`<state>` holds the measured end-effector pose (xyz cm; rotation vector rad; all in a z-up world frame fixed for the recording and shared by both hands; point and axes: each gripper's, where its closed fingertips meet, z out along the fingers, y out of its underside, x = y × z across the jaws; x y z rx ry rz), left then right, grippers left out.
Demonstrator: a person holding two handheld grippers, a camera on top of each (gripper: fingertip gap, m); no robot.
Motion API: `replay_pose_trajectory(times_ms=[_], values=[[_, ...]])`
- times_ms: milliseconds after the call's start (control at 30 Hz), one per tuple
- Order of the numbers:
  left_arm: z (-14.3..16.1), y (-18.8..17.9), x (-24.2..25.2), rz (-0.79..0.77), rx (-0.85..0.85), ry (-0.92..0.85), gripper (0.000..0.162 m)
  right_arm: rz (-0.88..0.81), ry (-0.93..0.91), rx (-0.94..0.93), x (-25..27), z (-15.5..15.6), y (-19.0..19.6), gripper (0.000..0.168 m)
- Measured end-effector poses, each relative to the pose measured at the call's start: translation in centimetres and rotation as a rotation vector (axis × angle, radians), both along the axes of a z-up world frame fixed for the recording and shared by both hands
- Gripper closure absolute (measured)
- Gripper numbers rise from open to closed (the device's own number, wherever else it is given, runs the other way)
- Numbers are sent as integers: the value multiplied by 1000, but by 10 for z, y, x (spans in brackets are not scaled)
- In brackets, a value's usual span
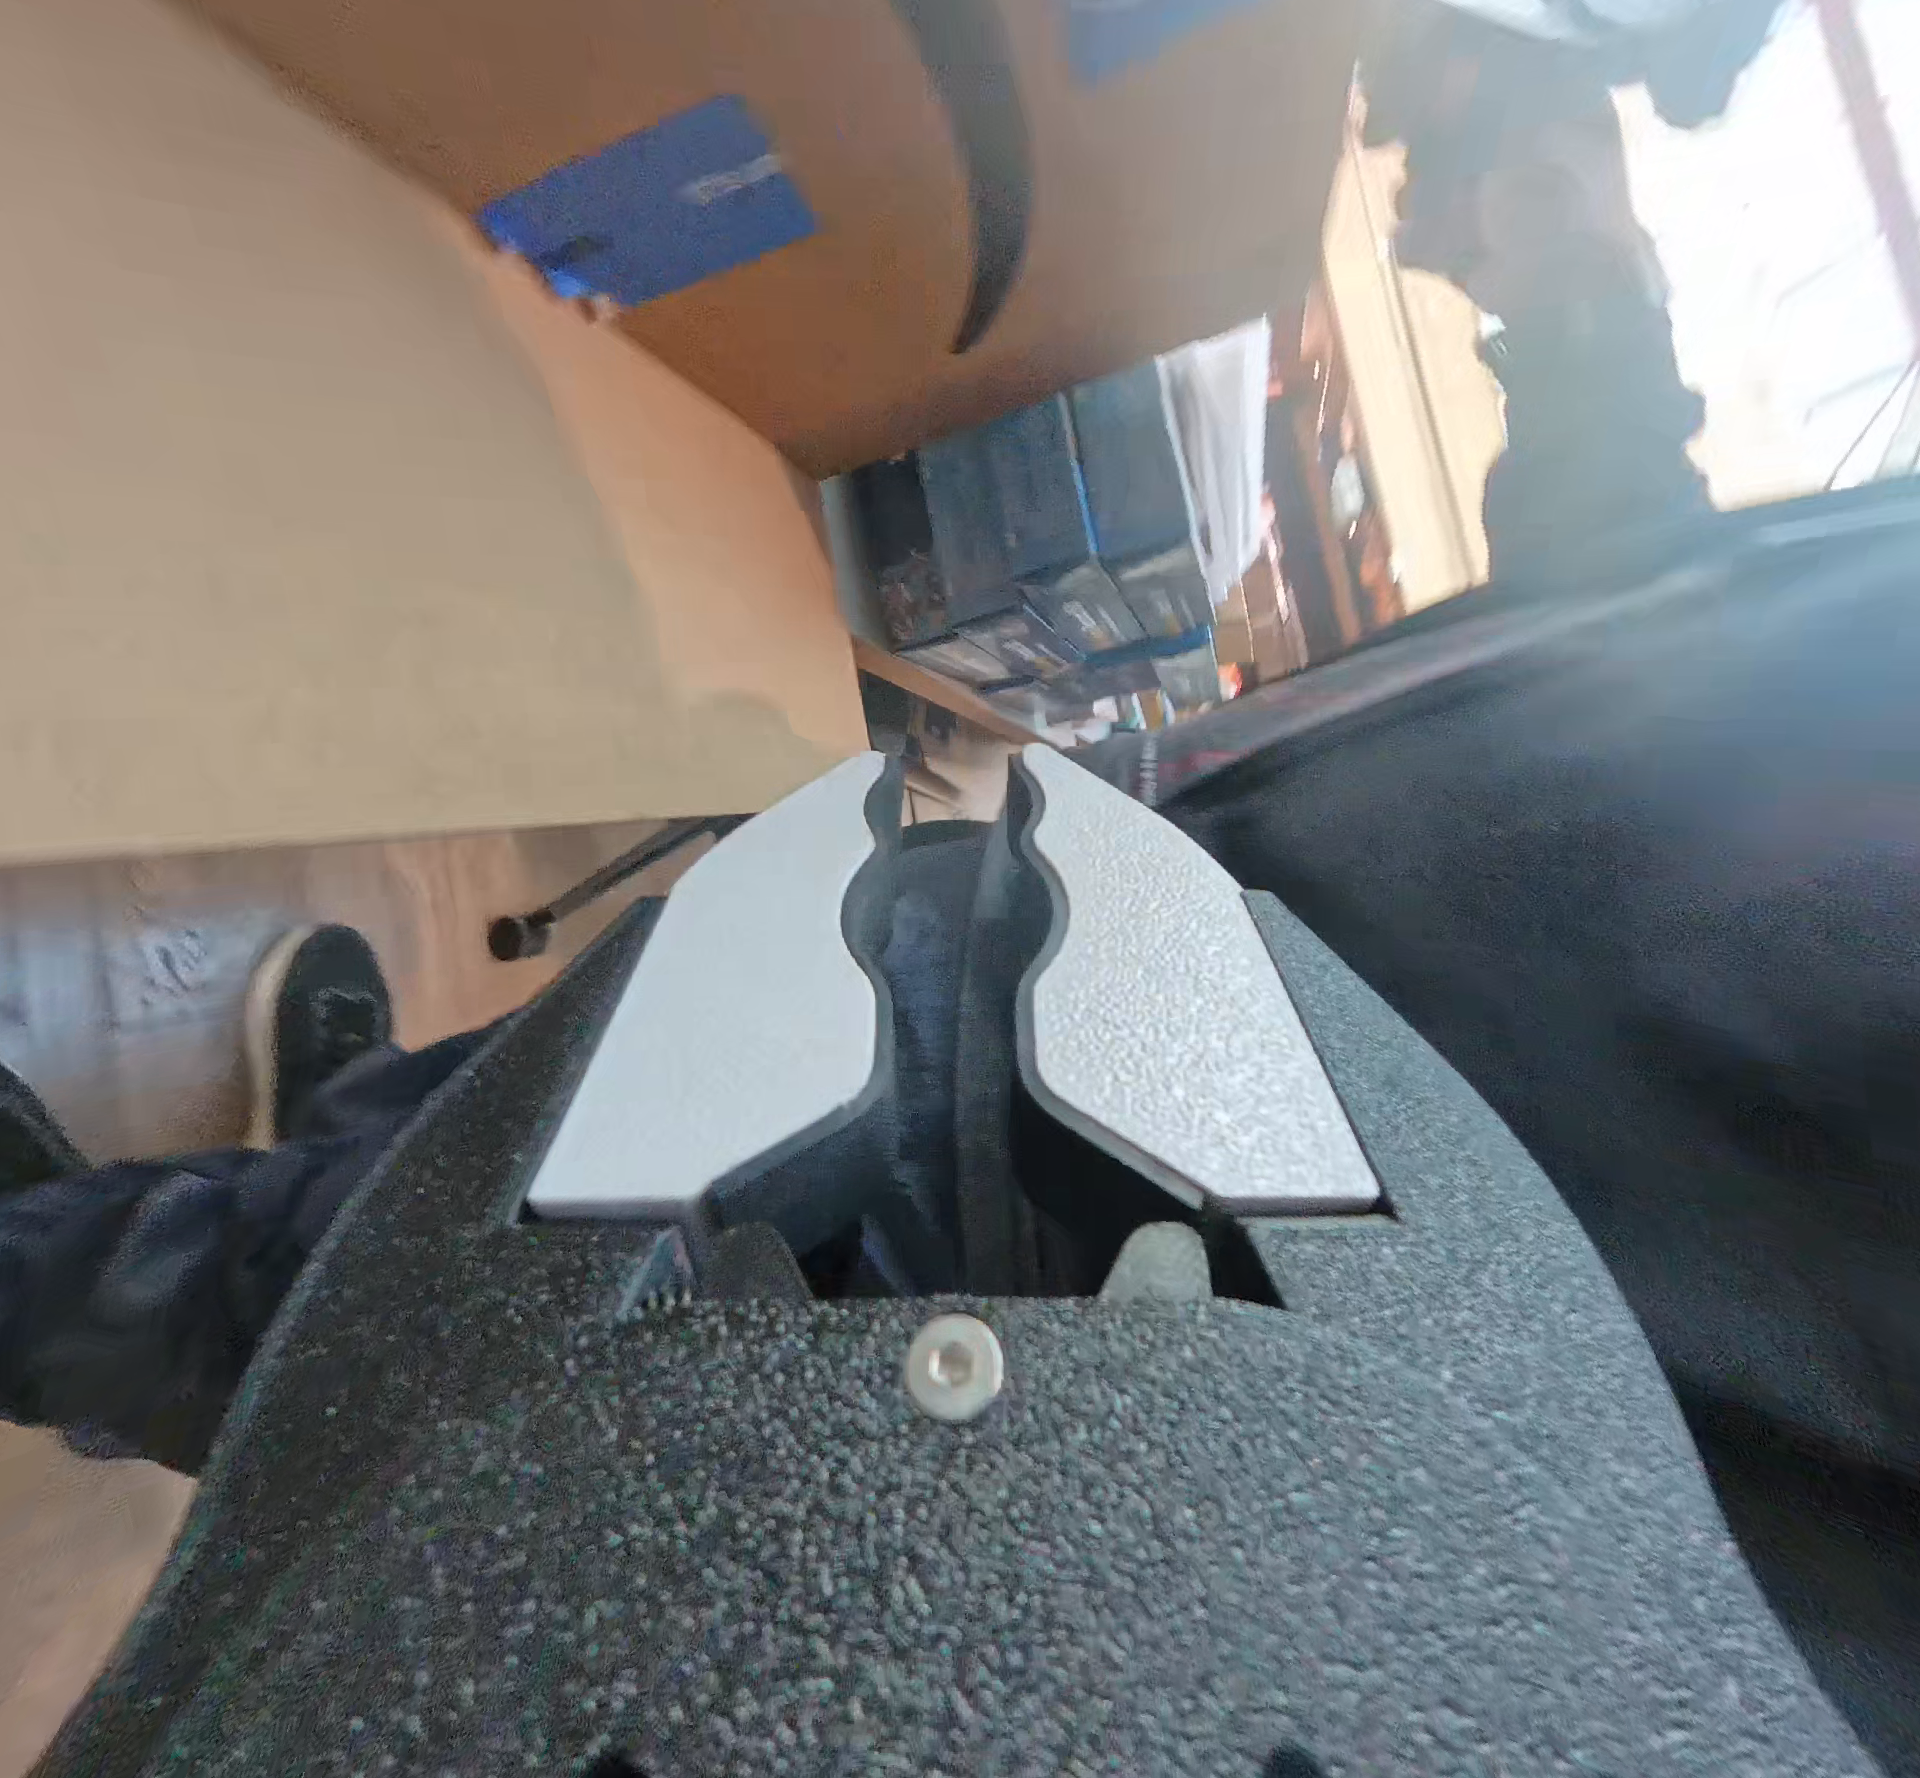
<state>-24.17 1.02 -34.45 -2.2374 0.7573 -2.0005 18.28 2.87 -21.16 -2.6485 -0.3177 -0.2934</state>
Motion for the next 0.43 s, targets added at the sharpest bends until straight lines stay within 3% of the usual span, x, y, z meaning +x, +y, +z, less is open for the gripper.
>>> replay_pose_trajectory(times_ms=[100, 233, 333, 433], values=[[73, -12, 22, -88, 171, -137, 136, 2, 11, 62, -4, 7, 2, 160], [176, -33, 104, -109, 263, -439, 127, -6, 76, 200, -22, 28, 1, 152], [257, -39, 167, -60, 192, -755, 124, -4, 221, 335, -51, 49, -8, 143], [327, -11, 207, 106, 14, -1062, 131, 54, 438, 487, -93, 74, -31, 139]])
